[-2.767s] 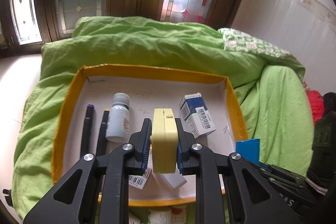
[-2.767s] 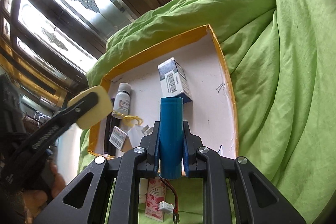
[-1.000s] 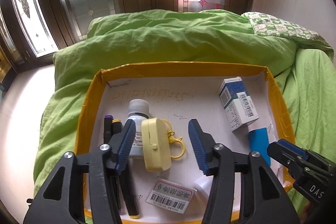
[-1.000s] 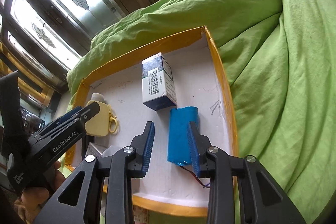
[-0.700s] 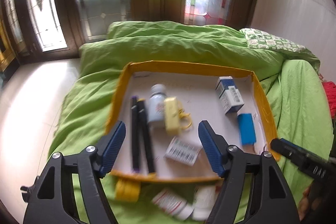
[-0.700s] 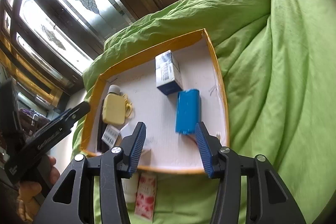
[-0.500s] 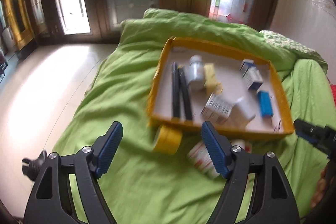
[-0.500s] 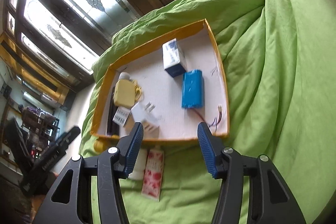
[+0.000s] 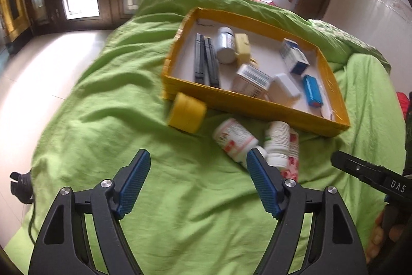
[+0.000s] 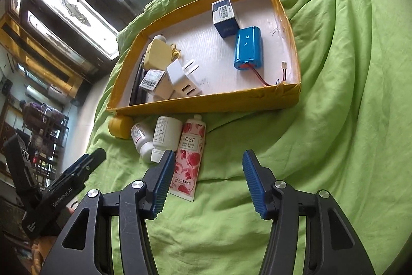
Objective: Organize rigid objects
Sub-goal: 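Move both open tools back toward the items beside the tray, then grasp the white-red pill bottle with the left tool while the right tool grasps the rose hand cream tube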
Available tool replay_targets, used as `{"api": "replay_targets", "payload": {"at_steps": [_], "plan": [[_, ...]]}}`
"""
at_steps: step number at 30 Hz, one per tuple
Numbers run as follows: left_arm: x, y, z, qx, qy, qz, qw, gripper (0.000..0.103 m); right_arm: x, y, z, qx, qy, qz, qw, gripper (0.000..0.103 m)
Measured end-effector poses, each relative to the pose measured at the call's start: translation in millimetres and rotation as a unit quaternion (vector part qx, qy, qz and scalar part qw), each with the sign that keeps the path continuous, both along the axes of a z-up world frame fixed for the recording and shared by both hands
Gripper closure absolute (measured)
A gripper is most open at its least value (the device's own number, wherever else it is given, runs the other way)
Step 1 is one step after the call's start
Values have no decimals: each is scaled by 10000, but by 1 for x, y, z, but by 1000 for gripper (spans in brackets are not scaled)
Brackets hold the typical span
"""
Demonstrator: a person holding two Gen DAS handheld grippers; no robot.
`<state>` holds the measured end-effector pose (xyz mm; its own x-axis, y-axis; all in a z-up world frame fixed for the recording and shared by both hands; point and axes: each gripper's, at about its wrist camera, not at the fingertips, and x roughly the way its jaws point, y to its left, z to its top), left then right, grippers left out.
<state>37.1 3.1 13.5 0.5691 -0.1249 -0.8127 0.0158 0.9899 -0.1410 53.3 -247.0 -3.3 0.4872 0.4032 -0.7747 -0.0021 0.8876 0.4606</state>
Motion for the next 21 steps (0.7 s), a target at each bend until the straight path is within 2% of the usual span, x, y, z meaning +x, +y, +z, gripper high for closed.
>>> {"api": "replay_targets", "payload": {"at_steps": [3, 6, 8, 9, 15, 16, 17, 21], "plan": [[12, -15, -5, -86, 212, 4, 9997, 27, 0, 3, -1, 0, -23, 45, 10000, 54], [28, -31, -12, -103, 438, 39, 9990, 41, -2, 1, -3, 6, -13, 29, 10000, 54], [37, -39, -19, -106, 602, 55, 9981, 54, -2, -2, -4, 25, 5, 3, 10000, 54], [41, -42, -23, -130, 699, 86, 9974, 56, -2, -3, -4, 31, 7, -2, 10000, 54], [54, -43, -48, -228, 1082, 356, 9932, 57, -1, -3, -7, 72, 43, 11, 10000, 54], [53, -43, -49, -209, 1051, 358, 9936, 59, -1, -3, -8, 80, 57, 23, 9999, 54], [50, -44, -49, -151, 984, 324, 9945, 66, -1, -3, -9, 81, 72, 33, 9999, 54], [30, -46, -41, 42, 880, 1, 9961, 67, 0, -1, -8, 51, 80, 76, 9999, 54]]}}
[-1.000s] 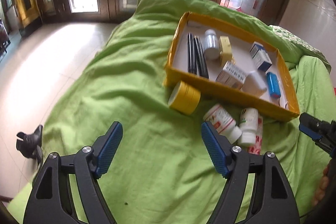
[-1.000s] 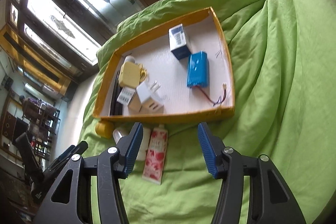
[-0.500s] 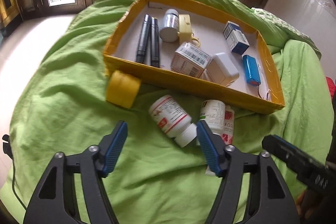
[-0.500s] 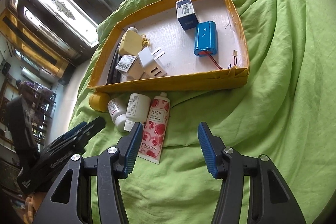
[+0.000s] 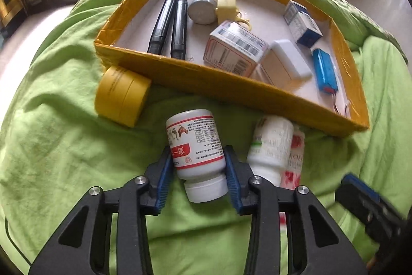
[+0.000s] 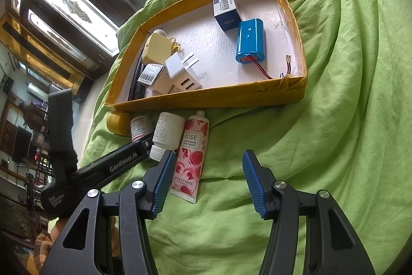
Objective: Organize rigid objects
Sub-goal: 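Grasp the white-red pill bottle with the left tool while the right tool grasps the rose hand cream tube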
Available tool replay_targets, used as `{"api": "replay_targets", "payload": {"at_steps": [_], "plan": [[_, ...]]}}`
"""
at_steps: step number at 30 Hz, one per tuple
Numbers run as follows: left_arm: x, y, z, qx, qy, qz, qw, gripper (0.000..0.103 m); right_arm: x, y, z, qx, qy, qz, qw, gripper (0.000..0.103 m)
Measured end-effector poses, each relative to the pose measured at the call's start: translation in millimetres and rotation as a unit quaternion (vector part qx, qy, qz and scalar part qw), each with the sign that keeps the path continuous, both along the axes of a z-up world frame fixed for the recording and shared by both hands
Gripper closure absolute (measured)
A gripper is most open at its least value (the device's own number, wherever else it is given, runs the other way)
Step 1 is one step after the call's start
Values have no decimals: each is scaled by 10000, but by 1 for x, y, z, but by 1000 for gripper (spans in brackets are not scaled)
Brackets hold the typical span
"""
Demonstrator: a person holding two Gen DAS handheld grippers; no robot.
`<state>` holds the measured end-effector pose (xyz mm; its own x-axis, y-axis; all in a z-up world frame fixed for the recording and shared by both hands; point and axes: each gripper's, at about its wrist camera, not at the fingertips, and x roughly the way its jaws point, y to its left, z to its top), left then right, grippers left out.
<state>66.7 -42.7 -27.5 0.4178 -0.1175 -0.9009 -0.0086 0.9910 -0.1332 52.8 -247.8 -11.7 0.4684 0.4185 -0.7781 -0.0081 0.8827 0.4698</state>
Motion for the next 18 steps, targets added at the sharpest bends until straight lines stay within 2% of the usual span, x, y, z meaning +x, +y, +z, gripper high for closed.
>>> {"api": "replay_targets", "payload": {"at_steps": [3, 5, 7, 9, 14, 18], "plan": [[-22, 11, 4, -42, 43, -250, 9997, 67, 0, 1, 0, 18, 29, 42, 10000, 54], [-36, 19, 6, -96, 96, -352, 9993, 67, 1, 3, -2, 48, 74, 80, 9999, 58], [-47, 26, 8, -248, 68, -373, 9990, 67, 3, 7, -6, 130, 180, 151, 9996, 67], [-54, 28, 5, -339, 47, -346, 9988, 67, 6, 13, -9, 204, 271, 237, 9991, 70], [-50, 20, 1, -198, -41, -400, 9990, 67, 21, 27, -14, 124, 353, 284, 9989, 71], [-43, 23, -1, -261, -79, -363, 9990, 67, 40, 36, -29, 42, 564, 254, 9981, 72]]}}
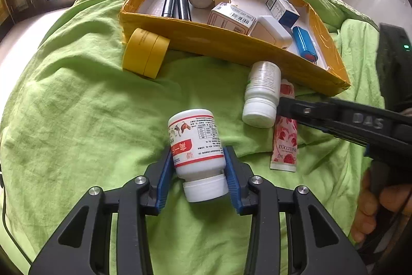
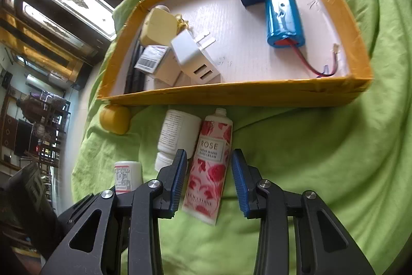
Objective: Organize rigid objects
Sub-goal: 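Grasp the white-red pill bottle with the left tool while the right tool grasps the rose hand cream tube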
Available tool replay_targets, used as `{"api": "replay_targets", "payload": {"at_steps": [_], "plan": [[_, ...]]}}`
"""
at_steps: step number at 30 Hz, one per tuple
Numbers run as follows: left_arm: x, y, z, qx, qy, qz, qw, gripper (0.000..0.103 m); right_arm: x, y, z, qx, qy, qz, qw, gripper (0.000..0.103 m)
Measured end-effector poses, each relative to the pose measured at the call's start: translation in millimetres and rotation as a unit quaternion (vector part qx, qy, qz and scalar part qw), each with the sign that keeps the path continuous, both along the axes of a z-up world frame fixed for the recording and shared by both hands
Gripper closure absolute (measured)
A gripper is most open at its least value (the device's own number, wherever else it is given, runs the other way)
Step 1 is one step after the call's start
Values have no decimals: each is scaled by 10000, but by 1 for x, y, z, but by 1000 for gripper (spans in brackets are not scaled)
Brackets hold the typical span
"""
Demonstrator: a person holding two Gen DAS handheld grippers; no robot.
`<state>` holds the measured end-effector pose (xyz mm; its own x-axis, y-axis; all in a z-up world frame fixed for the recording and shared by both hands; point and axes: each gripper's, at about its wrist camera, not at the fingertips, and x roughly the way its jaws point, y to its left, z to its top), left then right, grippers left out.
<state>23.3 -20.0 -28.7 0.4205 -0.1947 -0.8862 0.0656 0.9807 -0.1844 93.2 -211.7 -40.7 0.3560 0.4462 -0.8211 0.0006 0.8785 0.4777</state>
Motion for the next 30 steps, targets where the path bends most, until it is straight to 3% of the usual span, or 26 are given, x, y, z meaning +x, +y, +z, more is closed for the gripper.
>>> {"api": "replay_targets", "payload": {"at_steps": [7, 19, 30], "plan": [[1, 2, 0, -29, -70, 21, 10000, 67, 3, 8, -5, -284, -123, 150, 9994, 74], [-1, 3, 4, -93, -218, 40, 9997, 68, -29, -18, 16, 167, -270, -36, 9995, 74], [-2, 9, 9, -268, -323, 146, 9990, 68, -42, -17, 26, 173, -344, 54, 9992, 74]]}}
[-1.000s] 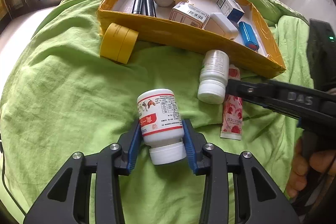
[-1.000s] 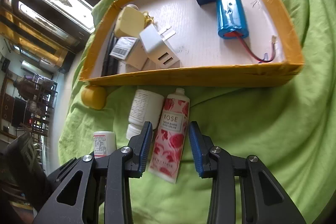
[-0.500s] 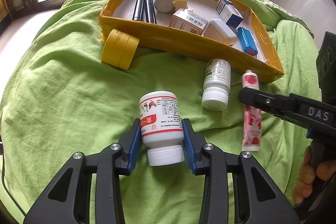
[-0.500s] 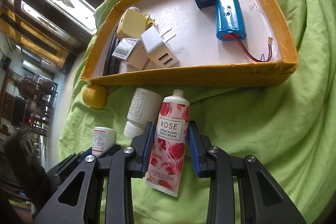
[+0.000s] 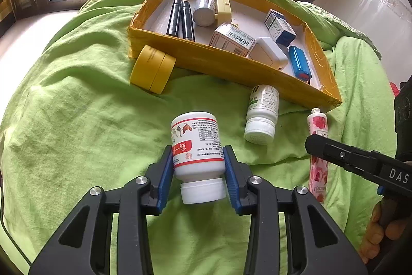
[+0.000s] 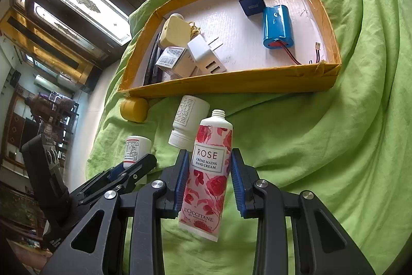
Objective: Organize rigid objects
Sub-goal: 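Grasp the white-red pill bottle with the left tool while the right tool grasps the rose hand cream tube, then lift the pill bottle with the left tool while the right tool lifts the cream tube over the tray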
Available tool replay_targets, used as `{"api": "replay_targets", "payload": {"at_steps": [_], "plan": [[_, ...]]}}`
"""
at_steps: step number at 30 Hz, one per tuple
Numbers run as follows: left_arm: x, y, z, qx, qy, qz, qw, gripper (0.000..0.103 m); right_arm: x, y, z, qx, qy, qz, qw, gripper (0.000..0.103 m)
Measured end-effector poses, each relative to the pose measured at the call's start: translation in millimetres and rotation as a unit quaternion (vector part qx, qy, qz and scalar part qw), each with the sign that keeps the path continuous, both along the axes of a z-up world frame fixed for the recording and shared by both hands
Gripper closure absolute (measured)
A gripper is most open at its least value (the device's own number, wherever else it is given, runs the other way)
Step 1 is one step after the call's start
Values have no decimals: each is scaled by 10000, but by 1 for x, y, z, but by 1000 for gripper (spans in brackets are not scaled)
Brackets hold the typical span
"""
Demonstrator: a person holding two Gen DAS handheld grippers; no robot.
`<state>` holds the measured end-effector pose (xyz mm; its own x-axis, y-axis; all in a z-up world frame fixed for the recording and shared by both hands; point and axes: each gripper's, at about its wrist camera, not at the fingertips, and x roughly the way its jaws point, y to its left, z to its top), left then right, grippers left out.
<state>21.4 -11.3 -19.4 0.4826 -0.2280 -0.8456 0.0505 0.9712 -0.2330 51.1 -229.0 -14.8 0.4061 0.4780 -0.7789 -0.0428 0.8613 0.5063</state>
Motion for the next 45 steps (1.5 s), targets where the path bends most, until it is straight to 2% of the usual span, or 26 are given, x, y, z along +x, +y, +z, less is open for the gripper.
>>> {"api": "replay_targets", "payload": {"at_steps": [27, 38, 45], "plan": [[1, 1, 7, 47, -116, 21, 9999, 68, -2, 6, -3, -128, -9, -18, 9999, 74], [0, 6, 13, -219, -253, 20, 9994, 68, -5, 8, -4, -298, -33, -46, 9995, 74], [-2, 7, 16, -258, -302, 42, 9992, 68, -6, 11, -5, -370, -37, -6, 9993, 74]]}}
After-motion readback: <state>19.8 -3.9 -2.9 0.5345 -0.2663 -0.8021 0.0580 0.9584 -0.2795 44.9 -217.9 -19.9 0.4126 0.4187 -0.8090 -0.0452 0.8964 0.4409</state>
